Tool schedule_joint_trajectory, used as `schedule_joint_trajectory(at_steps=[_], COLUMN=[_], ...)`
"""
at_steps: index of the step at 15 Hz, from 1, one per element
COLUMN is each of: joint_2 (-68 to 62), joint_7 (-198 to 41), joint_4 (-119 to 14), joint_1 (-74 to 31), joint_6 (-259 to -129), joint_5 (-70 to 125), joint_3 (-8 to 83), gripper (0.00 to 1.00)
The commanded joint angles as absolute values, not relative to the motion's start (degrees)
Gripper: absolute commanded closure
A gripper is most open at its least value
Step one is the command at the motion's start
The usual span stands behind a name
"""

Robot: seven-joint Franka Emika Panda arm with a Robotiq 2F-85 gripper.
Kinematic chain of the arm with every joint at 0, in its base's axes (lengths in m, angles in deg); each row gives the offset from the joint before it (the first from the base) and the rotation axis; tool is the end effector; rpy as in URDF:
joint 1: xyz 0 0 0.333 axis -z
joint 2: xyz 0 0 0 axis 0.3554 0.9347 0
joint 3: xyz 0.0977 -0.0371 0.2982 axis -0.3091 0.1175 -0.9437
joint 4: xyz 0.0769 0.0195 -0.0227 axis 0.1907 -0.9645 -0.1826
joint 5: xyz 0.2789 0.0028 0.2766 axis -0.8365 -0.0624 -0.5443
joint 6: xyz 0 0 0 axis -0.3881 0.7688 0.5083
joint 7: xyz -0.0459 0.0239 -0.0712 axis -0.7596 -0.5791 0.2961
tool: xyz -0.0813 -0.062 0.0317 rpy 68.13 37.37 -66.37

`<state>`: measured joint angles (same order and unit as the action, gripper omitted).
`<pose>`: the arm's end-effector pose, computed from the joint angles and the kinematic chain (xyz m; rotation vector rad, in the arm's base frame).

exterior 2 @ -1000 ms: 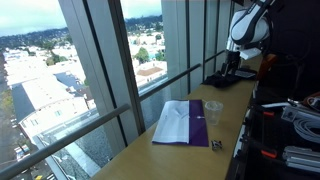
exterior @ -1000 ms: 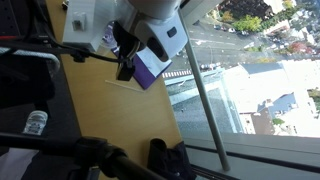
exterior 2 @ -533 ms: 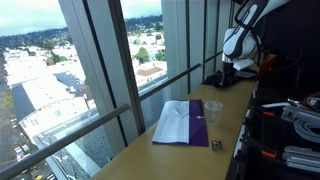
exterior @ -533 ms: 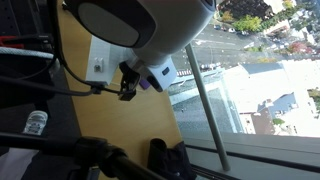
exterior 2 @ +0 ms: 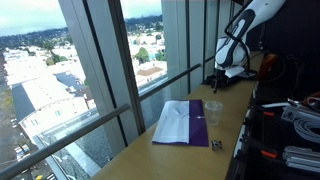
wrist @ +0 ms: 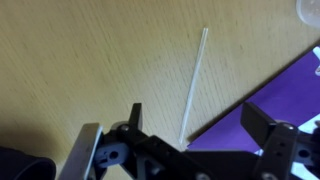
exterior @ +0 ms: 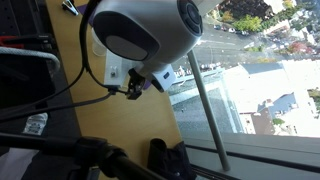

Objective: Pick up the clear straw and put it through the top hole into the clear plastic cup

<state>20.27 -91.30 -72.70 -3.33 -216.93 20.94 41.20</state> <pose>0.5557 -0.2629 0.1271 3.0196 -0.4787 0.1207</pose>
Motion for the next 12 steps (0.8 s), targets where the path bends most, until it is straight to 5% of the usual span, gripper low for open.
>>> schedule_joint_trajectory(at_steps=[1, 12], joint_2=[25.02, 38.01], joint_7=[-91.12, -90.45], joint_4=[-68.85, -55.78], joint_1=[-2.05, -1.37], joint_6=[-218.74, -218.51], joint_5=[20.67, 21.57], joint_3=[39.82, 40.51], gripper=[0.0, 0.0])
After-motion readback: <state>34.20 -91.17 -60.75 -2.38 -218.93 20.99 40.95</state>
